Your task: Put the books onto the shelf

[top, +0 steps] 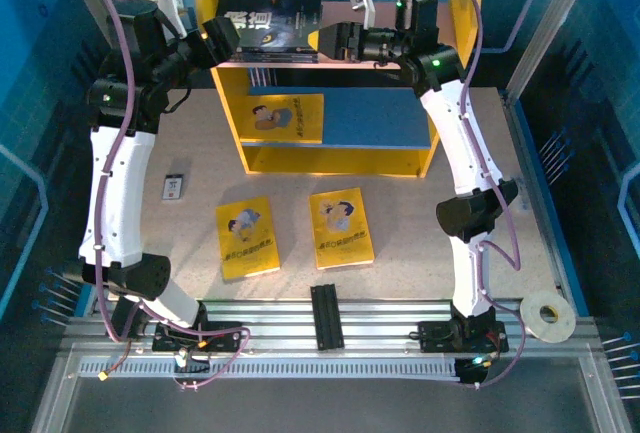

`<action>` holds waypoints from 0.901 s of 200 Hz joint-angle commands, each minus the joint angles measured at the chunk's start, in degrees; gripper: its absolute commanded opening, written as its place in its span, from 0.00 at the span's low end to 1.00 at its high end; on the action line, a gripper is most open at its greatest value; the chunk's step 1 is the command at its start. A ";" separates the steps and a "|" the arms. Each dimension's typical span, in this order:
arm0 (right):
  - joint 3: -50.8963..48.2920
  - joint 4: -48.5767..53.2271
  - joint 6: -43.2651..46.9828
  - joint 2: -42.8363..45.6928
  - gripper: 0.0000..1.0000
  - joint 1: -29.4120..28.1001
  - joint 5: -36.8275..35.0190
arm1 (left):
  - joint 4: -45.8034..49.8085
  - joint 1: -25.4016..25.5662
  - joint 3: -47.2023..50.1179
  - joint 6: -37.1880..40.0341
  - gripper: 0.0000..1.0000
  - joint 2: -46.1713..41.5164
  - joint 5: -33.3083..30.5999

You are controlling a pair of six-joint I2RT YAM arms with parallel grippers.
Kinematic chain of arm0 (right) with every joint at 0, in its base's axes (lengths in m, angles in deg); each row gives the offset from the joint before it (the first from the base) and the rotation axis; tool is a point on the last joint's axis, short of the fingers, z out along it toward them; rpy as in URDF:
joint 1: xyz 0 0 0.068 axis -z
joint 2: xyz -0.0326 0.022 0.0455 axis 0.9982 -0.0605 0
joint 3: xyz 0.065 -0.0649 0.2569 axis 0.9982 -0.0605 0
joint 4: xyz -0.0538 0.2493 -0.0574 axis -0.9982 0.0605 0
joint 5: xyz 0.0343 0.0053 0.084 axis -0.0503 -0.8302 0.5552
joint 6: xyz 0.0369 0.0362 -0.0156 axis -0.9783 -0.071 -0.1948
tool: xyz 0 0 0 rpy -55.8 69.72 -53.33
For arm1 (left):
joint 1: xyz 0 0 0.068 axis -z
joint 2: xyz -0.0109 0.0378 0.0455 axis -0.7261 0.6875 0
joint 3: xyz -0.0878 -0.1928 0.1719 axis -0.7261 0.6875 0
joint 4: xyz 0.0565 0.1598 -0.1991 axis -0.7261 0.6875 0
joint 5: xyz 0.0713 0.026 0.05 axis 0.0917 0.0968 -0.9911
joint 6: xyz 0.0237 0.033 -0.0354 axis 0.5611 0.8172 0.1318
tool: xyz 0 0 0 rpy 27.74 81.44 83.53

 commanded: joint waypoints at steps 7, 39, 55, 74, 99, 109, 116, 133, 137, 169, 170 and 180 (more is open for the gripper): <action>1.51 -1.89 -0.32 -0.27 0.67 -0.50 1.90 | -0.74 -0.55 0.84 1.13 0.80 -1.07 -0.56; 1.42 -0.27 0.94 0.09 0.67 -0.67 1.73 | -0.91 -0.55 1.18 1.00 0.80 -1.16 -0.34; 1.42 1.02 2.17 0.24 0.67 -0.67 0.81 | -1.01 -0.55 1.28 0.94 0.80 -1.20 -0.27; 1.42 2.82 4.06 0.60 0.68 -0.54 -1.02 | -0.94 -0.55 1.37 0.97 0.81 -1.23 -0.17; 0.81 4.16 5.99 1.36 0.68 -0.32 -3.01 | -0.77 -0.55 1.37 1.19 0.80 -1.42 -0.38; 0.47 4.36 6.48 1.65 0.68 -0.15 -3.38 | -0.75 -0.55 1.53 1.31 0.80 -1.57 -0.45; 0.01 4.36 7.00 1.91 0.68 -0.07 -3.50 | -0.81 -0.58 1.70 1.37 0.81 -1.68 -0.47; -1.47 4.70 9.01 2.78 0.68 0.00 -4.13 | -0.79 -0.55 2.30 1.54 0.80 -2.15 -0.60; -1.95 4.78 9.70 3.04 0.69 -0.03 -4.18 | -0.75 -0.55 2.41 1.60 0.80 -2.28 -0.71; -6.87 4.73 15.03 5.47 0.72 0.03 -5.10 | -0.58 -0.55 3.74 1.83 0.80 -3.40 -1.00; -6.98 4.72 15.14 5.55 0.72 0.07 -5.08 | -0.57 -0.55 3.78 1.84 0.81 -3.42 -1.00; -8.12 4.54 16.58 5.96 0.72 0.16 -4.84 | -0.57 -0.56 4.35 1.79 0.80 -3.83 -0.94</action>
